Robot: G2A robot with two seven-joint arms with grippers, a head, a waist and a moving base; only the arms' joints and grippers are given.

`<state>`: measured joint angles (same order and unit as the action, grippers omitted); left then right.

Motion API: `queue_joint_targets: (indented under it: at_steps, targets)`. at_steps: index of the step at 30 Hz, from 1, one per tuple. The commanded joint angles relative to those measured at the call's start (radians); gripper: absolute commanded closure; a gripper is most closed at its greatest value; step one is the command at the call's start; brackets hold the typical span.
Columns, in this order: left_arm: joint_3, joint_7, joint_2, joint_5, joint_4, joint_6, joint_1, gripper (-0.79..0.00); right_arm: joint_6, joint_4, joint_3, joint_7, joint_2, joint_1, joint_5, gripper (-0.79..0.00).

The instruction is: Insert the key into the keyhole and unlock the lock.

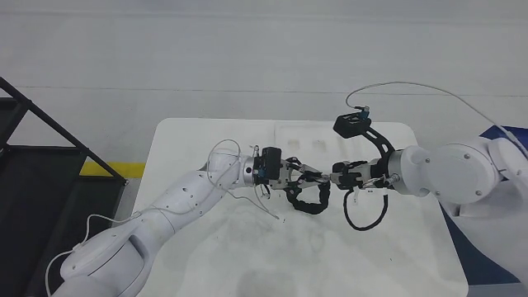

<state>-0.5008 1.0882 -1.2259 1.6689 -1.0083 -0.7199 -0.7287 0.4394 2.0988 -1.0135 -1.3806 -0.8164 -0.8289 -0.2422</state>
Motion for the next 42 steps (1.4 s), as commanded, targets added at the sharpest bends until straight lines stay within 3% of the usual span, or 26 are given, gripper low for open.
queue_joint_targets:
  at_steps: [1, 16, 18, 19, 24, 30, 37, 42]
  targets:
    - [-0.002, -0.008, 0.000, 0.004, -0.004, -0.001, -0.001, 0.000, 0.001, -0.002, 0.007, 0.001, -0.001, 0.004, -0.002, 0.000]
    - [-0.025, -0.020, -0.002, -0.003, -0.015, -0.029, -0.017, 0.000, 0.018, -0.020, 0.052, 0.018, -0.003, 0.035, -0.012, -0.015]
    - [-0.027, -0.022, -0.003, -0.012, -0.013, -0.034, -0.020, 0.000, 0.020, -0.022, 0.054, 0.020, -0.004, 0.037, -0.010, -0.382]
    - [-0.028, -0.025, -0.003, -0.015, -0.011, -0.037, -0.020, 0.000, 0.020, -0.022, 0.054, 0.020, -0.004, 0.038, -0.008, -0.785]
    - [-0.030, -0.051, -0.006, -0.062, -0.007, -0.063, -0.027, 0.000, -0.019, -0.020, 0.041, 0.039, -0.005, 0.042, 0.011, -0.785]
    - [-0.020, -0.116, -0.004, -0.136, -0.023, -0.128, -0.026, 0.000, -0.292, 0.010, 0.046, 0.010, 0.004, 0.062, -0.093, -0.785]
    - [-0.027, -0.248, 0.013, -0.308, -0.042, -0.260, -0.020, 0.000, -0.565, 0.039, 0.033, 0.008, 0.013, 0.049, -0.077, -0.785]
    - [-0.011, -0.280, 0.037, -0.383, -0.054, -0.292, -0.014, 0.000, -0.651, 0.037, -0.010, 0.022, 0.026, 0.013, -0.089, -0.785]
